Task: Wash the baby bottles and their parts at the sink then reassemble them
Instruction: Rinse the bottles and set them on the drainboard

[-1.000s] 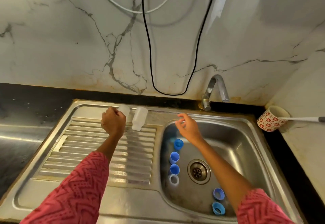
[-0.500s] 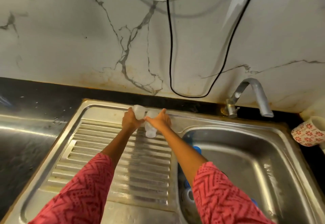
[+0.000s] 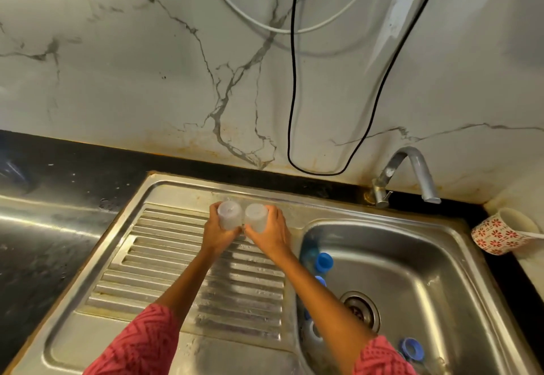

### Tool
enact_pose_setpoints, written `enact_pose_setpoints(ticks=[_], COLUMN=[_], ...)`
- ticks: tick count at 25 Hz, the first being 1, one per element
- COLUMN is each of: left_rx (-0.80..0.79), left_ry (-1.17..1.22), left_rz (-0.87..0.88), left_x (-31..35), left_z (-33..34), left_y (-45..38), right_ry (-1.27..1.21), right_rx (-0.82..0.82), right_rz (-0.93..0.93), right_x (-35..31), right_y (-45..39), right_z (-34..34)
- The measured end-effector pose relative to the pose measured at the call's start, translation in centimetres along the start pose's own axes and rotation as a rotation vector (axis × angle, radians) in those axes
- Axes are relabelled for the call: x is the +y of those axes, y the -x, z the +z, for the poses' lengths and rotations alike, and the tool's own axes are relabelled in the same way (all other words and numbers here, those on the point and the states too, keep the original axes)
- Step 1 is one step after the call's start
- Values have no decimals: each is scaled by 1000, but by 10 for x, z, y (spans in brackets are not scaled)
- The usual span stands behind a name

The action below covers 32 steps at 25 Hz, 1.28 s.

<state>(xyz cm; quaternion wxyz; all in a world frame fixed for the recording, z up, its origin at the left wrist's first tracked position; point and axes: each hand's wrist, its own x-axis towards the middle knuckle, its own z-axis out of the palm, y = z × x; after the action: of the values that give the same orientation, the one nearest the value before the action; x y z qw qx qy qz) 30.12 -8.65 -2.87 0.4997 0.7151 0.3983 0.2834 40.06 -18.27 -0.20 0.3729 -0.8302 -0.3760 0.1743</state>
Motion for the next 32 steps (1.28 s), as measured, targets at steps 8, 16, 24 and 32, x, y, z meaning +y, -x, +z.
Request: enact_pose_setpoints(ticks=[8, 16, 24, 32], left_rx=[-55, -11, -97, -102], left_ry=[56, 15, -19, -5], left_rz=[6, -47, -38, -85], left_x=[4, 3, -2, -5], left_z=[-7, -5, 0, -1], left_y=[0, -15, -25, -28], right_ry=[-1, -26, -22, -6], right_rx=[-120, -96, -142, -188], right_rz=[169, 137, 231, 205], right_x=[-1, -2, 5, 11], right_y=[-6, -15, -20, -19], right_z=[-11, -18, -18, -23])
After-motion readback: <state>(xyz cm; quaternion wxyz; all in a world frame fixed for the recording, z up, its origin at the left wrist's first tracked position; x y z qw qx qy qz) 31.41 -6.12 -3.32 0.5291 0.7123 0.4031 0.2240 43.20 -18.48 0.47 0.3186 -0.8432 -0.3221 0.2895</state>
